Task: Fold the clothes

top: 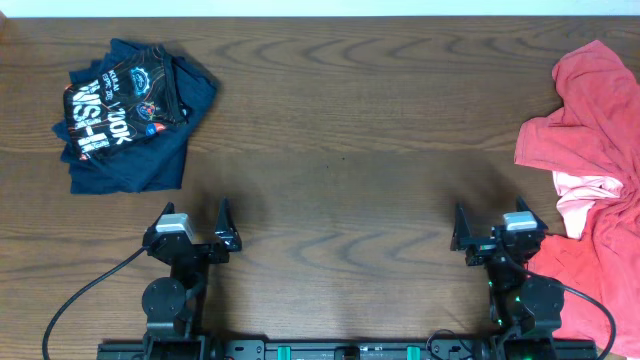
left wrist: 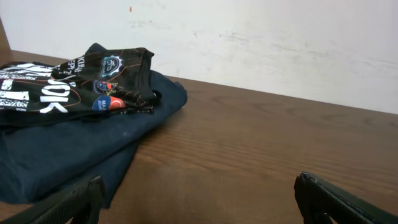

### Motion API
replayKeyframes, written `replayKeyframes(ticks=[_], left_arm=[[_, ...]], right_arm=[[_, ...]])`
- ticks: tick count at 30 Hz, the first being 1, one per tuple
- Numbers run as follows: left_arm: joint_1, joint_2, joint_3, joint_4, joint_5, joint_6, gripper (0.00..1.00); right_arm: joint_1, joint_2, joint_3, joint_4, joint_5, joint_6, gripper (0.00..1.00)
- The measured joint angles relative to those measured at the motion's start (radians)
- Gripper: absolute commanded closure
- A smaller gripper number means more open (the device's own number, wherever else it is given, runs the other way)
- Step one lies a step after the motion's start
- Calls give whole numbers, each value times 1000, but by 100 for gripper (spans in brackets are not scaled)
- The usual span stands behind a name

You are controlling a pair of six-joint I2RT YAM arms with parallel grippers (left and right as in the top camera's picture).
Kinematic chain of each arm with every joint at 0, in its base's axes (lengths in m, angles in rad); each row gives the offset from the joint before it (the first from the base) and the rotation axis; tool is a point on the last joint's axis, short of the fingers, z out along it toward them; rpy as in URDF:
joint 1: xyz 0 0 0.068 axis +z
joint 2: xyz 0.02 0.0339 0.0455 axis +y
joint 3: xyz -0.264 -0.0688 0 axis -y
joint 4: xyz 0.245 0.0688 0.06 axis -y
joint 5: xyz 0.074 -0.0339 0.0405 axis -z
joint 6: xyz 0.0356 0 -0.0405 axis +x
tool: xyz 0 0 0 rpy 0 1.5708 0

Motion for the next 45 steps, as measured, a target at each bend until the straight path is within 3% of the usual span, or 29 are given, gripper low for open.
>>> replayKeyframes(ticks=[7,12,17,22,28,35,40,45], left_arm=[[0,40,35,-59,5,-8,2],[0,201,133,-108,9,-26,2],[0,433,312,-199,14,-29,2],[0,689,556,-431,17,-29,2],[0,909,778,-605,18,-29,2],[0,987,832,-630,18,-29,2],[0,988,832,-630,18,-29,2],[0,988,832,-629,18,-29,2]], right_arm=[[0,11,111,-246,58,53,1],[0,119,255,-439,118,81,1],[0,351,408,-555,153,140,1],[0,632,591,-686,165,166,1],[-13,888,722,-694,174,201,1],[-263,1094,725,-739,246,368,1],[-450,1210,725,-704,267,409,1],[-543,1304,725,-672,264,423,3]])
